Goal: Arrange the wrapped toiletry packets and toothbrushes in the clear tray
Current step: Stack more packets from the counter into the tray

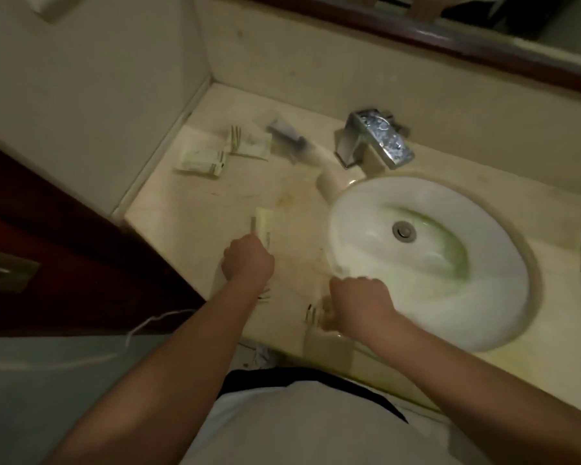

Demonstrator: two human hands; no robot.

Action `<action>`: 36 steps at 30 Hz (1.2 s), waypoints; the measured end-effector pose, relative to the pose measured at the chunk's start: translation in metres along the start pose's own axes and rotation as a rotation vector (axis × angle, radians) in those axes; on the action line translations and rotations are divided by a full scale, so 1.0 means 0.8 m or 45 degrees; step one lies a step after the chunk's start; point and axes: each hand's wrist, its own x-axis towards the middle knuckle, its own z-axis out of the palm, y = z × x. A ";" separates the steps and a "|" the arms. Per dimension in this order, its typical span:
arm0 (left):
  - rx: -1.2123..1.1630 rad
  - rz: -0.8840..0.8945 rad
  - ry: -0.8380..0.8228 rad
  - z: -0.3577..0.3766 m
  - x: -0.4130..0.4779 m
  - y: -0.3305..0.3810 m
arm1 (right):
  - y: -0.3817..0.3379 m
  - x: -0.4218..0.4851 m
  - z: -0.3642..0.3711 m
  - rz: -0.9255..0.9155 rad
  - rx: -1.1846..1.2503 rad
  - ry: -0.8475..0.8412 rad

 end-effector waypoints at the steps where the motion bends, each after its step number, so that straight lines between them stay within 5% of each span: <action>1: 0.002 0.030 -0.025 -0.001 0.000 0.000 | -0.005 -0.005 0.012 0.029 -0.029 0.002; 5: -0.078 0.155 -0.044 -0.005 -0.005 0.006 | -0.010 -0.013 0.048 0.099 -0.069 0.182; 10: -0.383 0.315 -0.122 -0.023 -0.014 0.033 | 0.009 -0.007 0.058 0.046 0.027 0.079; 13: -0.565 0.380 -0.249 -0.030 -0.028 0.064 | 0.037 -0.022 0.047 0.054 0.462 0.077; 21: -0.896 0.451 -0.616 0.008 -0.124 0.161 | 0.171 -0.117 0.047 0.378 1.552 0.681; 28: -0.975 0.522 -0.645 0.094 -0.263 0.254 | 0.317 -0.239 0.108 0.456 2.567 0.850; 36: -0.981 0.548 -0.735 0.173 -0.387 0.335 | 0.434 -0.331 0.182 0.600 2.537 0.933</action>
